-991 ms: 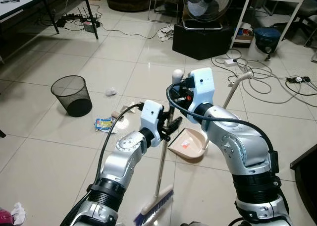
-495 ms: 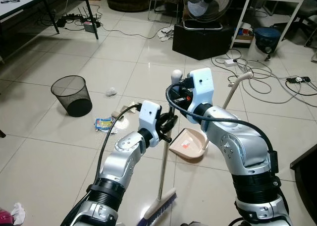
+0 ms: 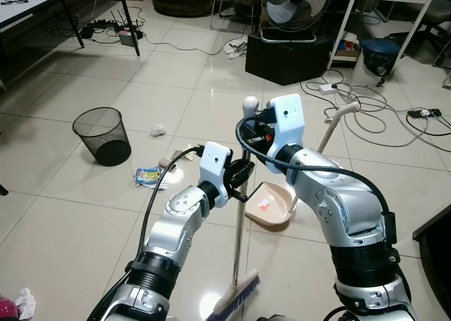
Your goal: Sweep floor
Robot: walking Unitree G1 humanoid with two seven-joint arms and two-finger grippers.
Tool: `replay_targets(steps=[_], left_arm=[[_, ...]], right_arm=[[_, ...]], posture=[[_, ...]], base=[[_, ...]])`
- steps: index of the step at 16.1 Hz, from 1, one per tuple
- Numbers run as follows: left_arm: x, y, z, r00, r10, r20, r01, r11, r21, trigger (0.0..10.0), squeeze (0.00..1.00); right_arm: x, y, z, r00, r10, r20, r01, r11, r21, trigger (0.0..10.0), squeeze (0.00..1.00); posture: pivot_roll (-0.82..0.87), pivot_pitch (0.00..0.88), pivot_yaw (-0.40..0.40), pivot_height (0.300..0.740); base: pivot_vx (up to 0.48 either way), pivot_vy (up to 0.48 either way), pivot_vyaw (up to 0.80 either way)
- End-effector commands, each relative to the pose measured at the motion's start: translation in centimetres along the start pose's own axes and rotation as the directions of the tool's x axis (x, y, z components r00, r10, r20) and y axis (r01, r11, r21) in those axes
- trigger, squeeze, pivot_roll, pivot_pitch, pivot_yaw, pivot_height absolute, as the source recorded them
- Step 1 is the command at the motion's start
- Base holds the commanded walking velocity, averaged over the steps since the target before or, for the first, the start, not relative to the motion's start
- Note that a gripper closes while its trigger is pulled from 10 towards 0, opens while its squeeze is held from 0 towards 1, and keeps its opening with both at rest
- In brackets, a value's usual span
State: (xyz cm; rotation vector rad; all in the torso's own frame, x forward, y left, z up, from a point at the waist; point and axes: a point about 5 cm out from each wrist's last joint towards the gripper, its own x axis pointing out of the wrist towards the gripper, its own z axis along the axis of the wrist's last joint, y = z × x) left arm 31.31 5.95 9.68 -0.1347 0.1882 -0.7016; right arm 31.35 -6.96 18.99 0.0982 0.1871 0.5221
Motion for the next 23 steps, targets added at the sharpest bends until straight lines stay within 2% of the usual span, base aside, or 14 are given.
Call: replay_targets(steps=[1, 5, 6, 7, 13, 16, 17, 18, 19, 20, 21, 23], left_arm=[[0.4, -0.4, 0.2, 1.000, -0.022, 0.005, 0.022, 1.000, 0.000, 0.0, 0.00], [0.4, -0.4, 0.2, 1.000, -0.018, 0.013, 0.018, 1.000, 0.003, 0.0, 0.00], [0.4, -0.4, 0.3, 1.000, -0.018, 0.015, 0.018, 1.000, 0.003, 0.0, 0.00], [0.5, -0.4, 0.3, 1.000, -0.016, 0.016, 0.016, 1.000, 0.004, 0.0, 0.00], [0.4, -0.2, 0.4, 1.000, -0.006, 0.024, 0.006, 1.000, 0.007, 0.0, 0.00], [0.4, -0.1, 0.4, 1.000, -0.004, 0.026, 0.003, 1.000, 0.011, 0.0, 0.00], [0.4, 0.0, 0.5, 1.000, -0.002, 0.029, 0.002, 1.000, 0.011, 0.0, 0.00], [0.4, 0.0, 0.5, 1.000, -0.001, 0.030, 0.000, 1.000, 0.011, 0.0, 0.00], [0.4, 0.1, 0.6, 0.999, 0.003, 0.033, -0.003, 1.000, 0.011, 0.0, 0.00], [0.4, 0.1, 0.6, 0.999, 0.004, 0.034, -0.005, 1.000, 0.011, 0.0, 0.00], [0.4, 0.3, 0.6, 0.999, 0.007, 0.034, -0.008, 1.000, 0.013, 0.0, 0.00], [0.3, 0.4, 0.6, 0.999, 0.010, 0.034, -0.011, 1.000, 0.016, 0.0, 0.00]], right_arm=[[0.1, 0.9, 1.5, 0.998, 0.044, 0.048, -0.044, 0.999, -0.012, 10.0, 0.00], [0.1, 0.9, 1.5, 0.997, 0.053, 0.051, -0.053, 0.999, -0.007, 10.0, 0.00], [0.1, 0.9, 1.5, 0.997, 0.060, 0.054, -0.060, 0.998, -0.003, 10.0, 0.11], [0.0, 1.0, 1.6, 0.996, 0.068, 0.056, -0.068, 0.998, 0.002, 10.0, 1.00], [0.0, 1.2, 1.7, 0.994, 0.085, 0.066, -0.085, 0.996, 0.008, 10.0, 1.00], [-0.2, 1.3, 2.5, 0.988, 0.083, 0.129, -0.085, 0.996, 0.012, 10.0, 1.00], [-0.3, 1.2, 3.0, 0.983, 0.067, 0.171, -0.072, 0.997, 0.020, 10.0, 0.91], [-0.4, 1.0, 3.5, 0.977, 0.054, 0.205, -0.060, 0.998, 0.026, 10.0, 0.00], [-1.1, 0.6, 5.3, 0.942, 0.016, 0.335, -0.045, 0.996, 0.079, 10.0, 0.00], [-1.3, 0.4, 5.9, 0.926, 0.002, 0.379, -0.042, 0.994, 0.097, 10.0, 0.00], [-2.2, -0.1, 7.6, 0.878, -0.014, 0.478, -0.049, 0.992, 0.119, 10.0, 0.00], [-2.9, -0.5, 8.6, 0.849, -0.024, 0.528, -0.041, 0.993, 0.111, 10.0, 0.00]], posture=[[-0.18, 0.000, -0.014, 0.740], [-0.18, 0.000, -0.014, 0.740], [-0.18, 0.000, -0.014, 0.740], [-0.18, 0.000, -0.014, 0.740], [-0.18, 0.000, -0.014, 0.740], [-0.18, 0.000, -0.011, 0.740], [-0.18, 0.000, -0.013, 0.740], [-0.18, 0.000, -0.013, 0.740], [-0.17, 0.000, -0.014, 0.740], [-0.17, 0.000, -0.014, 0.740], [-0.17, 0.000, -0.011, 0.740], [-0.17, 0.000, -0.007, 0.740]], base=[[0.000, 0.000, 0.00], [0.000, 0.000, 0.00], [0.000, 0.000, 0.00], [0.000, 0.000, 0.00], [0.000, 0.000, 0.00], [0.000, 0.000, 0.00], [0.000, 0.000, 0.00], [0.000, 0.000, 0.00], [0.000, 0.000, 0.00], [0.000, 0.000, 0.00], [0.000, 0.000, 0.00], [0.000, 0.000, 0.00]])
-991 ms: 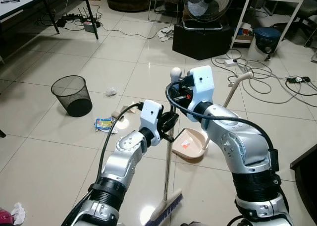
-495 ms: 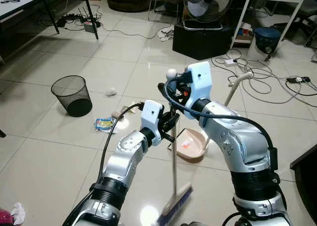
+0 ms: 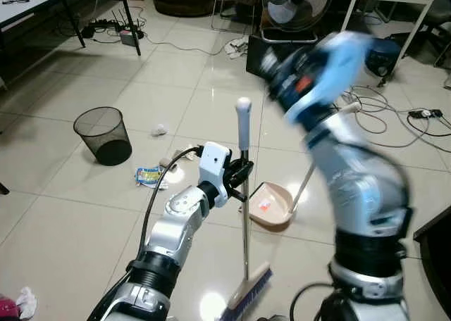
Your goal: Sweep floor
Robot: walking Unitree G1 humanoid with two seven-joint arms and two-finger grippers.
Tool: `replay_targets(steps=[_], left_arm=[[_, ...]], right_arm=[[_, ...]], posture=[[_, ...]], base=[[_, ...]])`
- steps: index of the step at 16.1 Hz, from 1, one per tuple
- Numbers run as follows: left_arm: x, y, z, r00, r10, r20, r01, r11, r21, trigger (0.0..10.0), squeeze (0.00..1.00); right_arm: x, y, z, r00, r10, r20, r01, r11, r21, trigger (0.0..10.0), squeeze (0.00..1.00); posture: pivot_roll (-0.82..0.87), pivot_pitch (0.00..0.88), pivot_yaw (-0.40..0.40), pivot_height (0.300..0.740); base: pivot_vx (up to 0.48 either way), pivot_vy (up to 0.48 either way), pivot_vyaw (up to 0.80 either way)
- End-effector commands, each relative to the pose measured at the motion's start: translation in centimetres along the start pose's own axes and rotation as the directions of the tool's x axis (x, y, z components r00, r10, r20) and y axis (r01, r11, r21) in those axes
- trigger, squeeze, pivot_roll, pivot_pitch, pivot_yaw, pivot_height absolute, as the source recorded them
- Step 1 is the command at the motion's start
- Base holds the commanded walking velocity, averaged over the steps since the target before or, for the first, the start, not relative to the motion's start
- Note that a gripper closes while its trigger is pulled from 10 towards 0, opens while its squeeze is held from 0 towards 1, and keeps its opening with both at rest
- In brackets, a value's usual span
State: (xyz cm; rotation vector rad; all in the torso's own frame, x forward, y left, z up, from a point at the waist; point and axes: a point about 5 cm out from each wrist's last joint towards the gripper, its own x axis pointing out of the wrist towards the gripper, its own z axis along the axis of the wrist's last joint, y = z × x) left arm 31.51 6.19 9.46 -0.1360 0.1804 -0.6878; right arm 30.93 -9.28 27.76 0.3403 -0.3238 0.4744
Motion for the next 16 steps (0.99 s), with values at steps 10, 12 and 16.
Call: replay_targets(steps=[10, 12, 16], left_arm=[[-0.6, 2.2, 9.1, 0.980, -0.085, 0.179, 0.054, 0.984, 0.170, 0.0, 0.00], [-0.9, 1.8, 9.9, 0.975, -0.118, 0.189, 0.084, 0.981, 0.178, 0.0, 0.00], [-1.4, 0.9, 10.4, 0.965, -0.180, 0.191, 0.145, 0.973, 0.181, 0.0, 0.00]], right_arm=[[-8.4, -5.6, -6.2, 0.922, 0.122, -0.367, -0.260, 0.898, -0.355, 10.0, 0.00], [-8.3, -5.5, -7.3, 0.922, 0.116, -0.368, -0.255, 0.900, -0.354, 10.0, 0.00], [-8.1, -4.9, -9.0, 0.906, 0.162, -0.390, -0.283, 0.918, -0.276, 10.0, 1.00]], posture=[[-0.16, 0.000, 0.021, 0.740], [-0.14, 0.000, 0.013, 0.740], [-0.13, 0.000, 0.014, 0.740]], base=[[0.000, 0.000, 0.00], [0.000, 0.000, 0.00], [0.000, 0.000, 0.00]])
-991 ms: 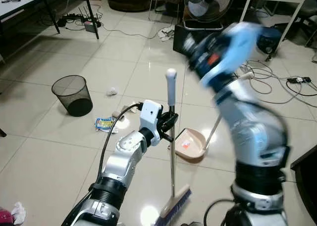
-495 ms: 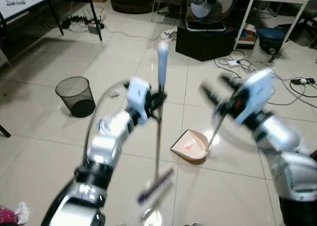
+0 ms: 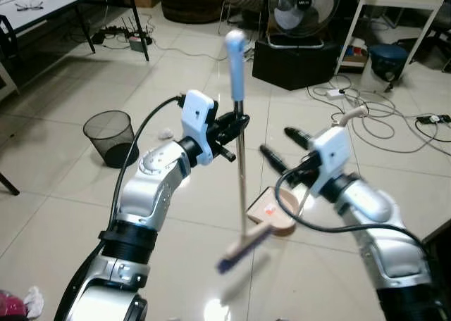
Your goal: Sweep floor
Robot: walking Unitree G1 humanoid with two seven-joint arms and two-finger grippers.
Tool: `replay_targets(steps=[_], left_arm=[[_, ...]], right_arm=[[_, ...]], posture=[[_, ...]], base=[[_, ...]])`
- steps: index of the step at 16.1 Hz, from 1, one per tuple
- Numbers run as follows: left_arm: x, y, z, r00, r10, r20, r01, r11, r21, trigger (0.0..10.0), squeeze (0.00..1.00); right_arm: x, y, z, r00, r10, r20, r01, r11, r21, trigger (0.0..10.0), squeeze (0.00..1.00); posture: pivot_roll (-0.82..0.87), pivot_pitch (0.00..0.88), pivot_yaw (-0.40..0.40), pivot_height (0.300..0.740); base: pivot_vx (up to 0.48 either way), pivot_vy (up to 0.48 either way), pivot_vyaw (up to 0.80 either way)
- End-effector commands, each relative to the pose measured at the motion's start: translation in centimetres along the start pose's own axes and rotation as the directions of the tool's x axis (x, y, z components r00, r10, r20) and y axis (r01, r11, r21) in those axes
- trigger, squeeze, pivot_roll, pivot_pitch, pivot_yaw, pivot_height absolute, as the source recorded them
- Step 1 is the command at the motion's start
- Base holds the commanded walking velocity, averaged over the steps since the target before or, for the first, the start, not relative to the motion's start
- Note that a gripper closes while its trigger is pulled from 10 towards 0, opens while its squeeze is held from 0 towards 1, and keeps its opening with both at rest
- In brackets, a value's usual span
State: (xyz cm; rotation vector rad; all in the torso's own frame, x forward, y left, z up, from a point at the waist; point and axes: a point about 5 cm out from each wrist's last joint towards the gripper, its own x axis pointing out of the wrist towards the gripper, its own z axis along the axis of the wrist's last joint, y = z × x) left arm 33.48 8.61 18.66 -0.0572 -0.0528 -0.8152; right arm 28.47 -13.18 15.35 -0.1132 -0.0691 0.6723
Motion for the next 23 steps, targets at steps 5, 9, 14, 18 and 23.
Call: replay_targets(steps=[5, 9, 14, 18, 23], left_arm=[[0.1, -1.5, 2.4, 0.992, -0.097, 0.082, 0.102, 0.992, -0.069, 0.0, 0.00], [0.1, -2.4, 2.3, 0.990, -0.120, 0.074, 0.126, 0.989, -0.076, 0.0, 0.00], [-0.1, -3.1, 2.3, 0.987, -0.150, 0.059, 0.155, 0.984, -0.084, 0.0, 0.00], [0.0, -4.2, 2.2, 0.979, -0.199, 0.046, 0.202, 0.975, -0.087, 0.0, 0.00], [-0.2, -4.1, 2.0, 0.981, -0.193, 0.031, 0.195, 0.977, -0.081, 0.0, 0.00]], right_arm=[[1.5, 0.5, -0.8, 0.998, 0.070, 0.010, -0.070, 0.990, 0.121, 10.0, 0.00], [2.7, 0.1, -0.9, 0.997, 0.078, 0.017, -0.080, 0.990, 0.120, 10.0, 0.00], [3.0, -0.2, -1.0, 0.996, 0.082, 0.018, -0.084, 0.988, 0.127, 2.3, 0.00], [3.0, 0.1, -1.4, 0.995, 0.100, 0.024, -0.103, 0.984, 0.147, 0.0, 0.00], [2.6, 0.2, -1.4, 0.993, 0.111, 0.030, -0.114, 0.981, 0.154, 0.0, 0.00]], posture=[[-0.13, 0.000, 0.016, 0.740], [-0.12, 0.000, 0.006, 0.740], [-0.11, 0.000, -0.004, 0.740], [-0.10, 0.000, 0.003, 0.740], [-0.10, 0.000, 0.006, 0.740]], base=[[0.000, 0.000, 0.00], [0.000, 0.000, 0.00], [0.000, 0.000, 0.00], [0.000, 0.000, 0.00], [0.000, 0.000, 0.00]])
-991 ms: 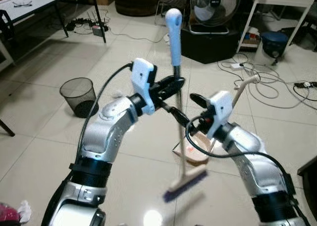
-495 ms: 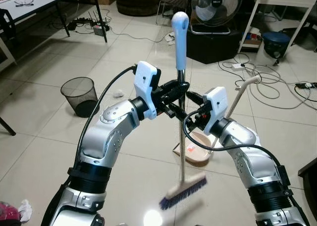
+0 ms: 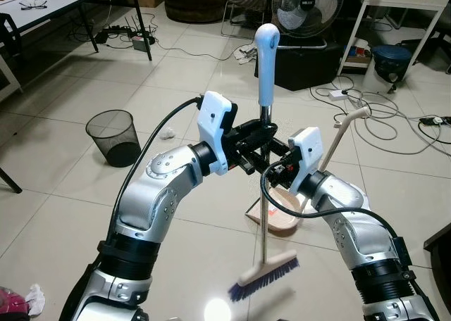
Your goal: Sweep floor
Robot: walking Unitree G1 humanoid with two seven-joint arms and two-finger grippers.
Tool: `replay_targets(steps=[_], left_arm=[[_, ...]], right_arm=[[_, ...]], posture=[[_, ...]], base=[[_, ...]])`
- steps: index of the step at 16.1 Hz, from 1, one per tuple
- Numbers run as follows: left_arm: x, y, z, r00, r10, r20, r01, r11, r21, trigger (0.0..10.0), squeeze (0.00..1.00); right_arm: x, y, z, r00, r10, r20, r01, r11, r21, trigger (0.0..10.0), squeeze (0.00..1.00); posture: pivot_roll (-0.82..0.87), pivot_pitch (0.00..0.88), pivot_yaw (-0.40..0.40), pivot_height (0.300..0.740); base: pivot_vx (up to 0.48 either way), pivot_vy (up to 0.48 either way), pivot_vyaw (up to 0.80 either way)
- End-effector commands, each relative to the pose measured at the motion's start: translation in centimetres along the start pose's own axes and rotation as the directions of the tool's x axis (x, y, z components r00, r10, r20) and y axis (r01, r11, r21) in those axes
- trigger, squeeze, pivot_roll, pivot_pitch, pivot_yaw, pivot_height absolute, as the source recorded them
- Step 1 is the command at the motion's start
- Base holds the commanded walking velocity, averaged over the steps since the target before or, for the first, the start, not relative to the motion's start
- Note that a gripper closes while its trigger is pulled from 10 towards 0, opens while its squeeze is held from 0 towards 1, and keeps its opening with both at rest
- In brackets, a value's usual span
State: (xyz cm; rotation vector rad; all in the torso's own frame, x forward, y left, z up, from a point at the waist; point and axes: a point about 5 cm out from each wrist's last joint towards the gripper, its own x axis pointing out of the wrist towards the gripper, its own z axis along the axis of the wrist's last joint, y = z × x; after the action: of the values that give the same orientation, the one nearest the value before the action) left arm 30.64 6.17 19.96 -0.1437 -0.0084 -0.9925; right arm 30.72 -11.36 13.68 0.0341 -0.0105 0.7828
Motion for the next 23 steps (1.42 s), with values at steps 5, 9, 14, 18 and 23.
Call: replay_targets(steps=[5, 9, 14, 18, 23], left_arm=[[0.0, -0.4, 0.8, 1.000, -0.022, 0.021, 0.022, 1.000, 0.022, 0.0, 0.00], [0.0, -0.4, 0.9, 0.999, -0.025, 0.021, 0.025, 0.999, 0.024, 0.0, 0.00], [-0.2, 0.4, 1.4, 0.998, 0.021, 0.062, -0.022, 1.000, 0.019, 10.0, 1.00], [-0.5, 0.7, 2.7, 0.992, 0.021, 0.127, -0.026, 0.999, 0.033, 10.0, 0.10], [-1.0, -0.6, 3.6, 0.976, -0.128, 0.177, 0.126, 0.992, 0.026, 10.0, 0.00]], right_arm=[[-0.4, 0.0, 0.2, 1.000, 0.006, 0.024, -0.006, 1.000, 0.005, 0.0, 0.00], [-0.4, 0.0, 0.3, 1.000, 0.007, 0.028, -0.007, 1.000, 0.002, 0.0, 0.00], [-0.5, -0.1, 0.4, 0.999, -0.006, 0.042, 0.007, 1.000, -0.007, 0.0, 0.00], [-0.7, 0.0, 0.3, 0.999, -0.014, 0.044, 0.015, 1.000, -0.005, 0.0, 0.00], [-0.9, -0.2, 0.0, 0.999, -0.034, 0.036, 0.034, 0.999, -0.006, 0.0, 0.00]], posture=[[-0.11, 0.000, 0.011, 0.740], [-0.10, 0.000, 0.008, 0.740], [-0.11, 0.000, 0.009, 0.740], [-0.11, 0.000, 0.011, 0.740], [-0.11, 0.000, 0.013, 0.740]], base=[[0.000, 0.000, 0.00], [0.000, 0.000, 0.00], [0.000, 0.000, 0.00], [0.000, 0.000, 0.00], [0.000, 0.000, 0.00]])
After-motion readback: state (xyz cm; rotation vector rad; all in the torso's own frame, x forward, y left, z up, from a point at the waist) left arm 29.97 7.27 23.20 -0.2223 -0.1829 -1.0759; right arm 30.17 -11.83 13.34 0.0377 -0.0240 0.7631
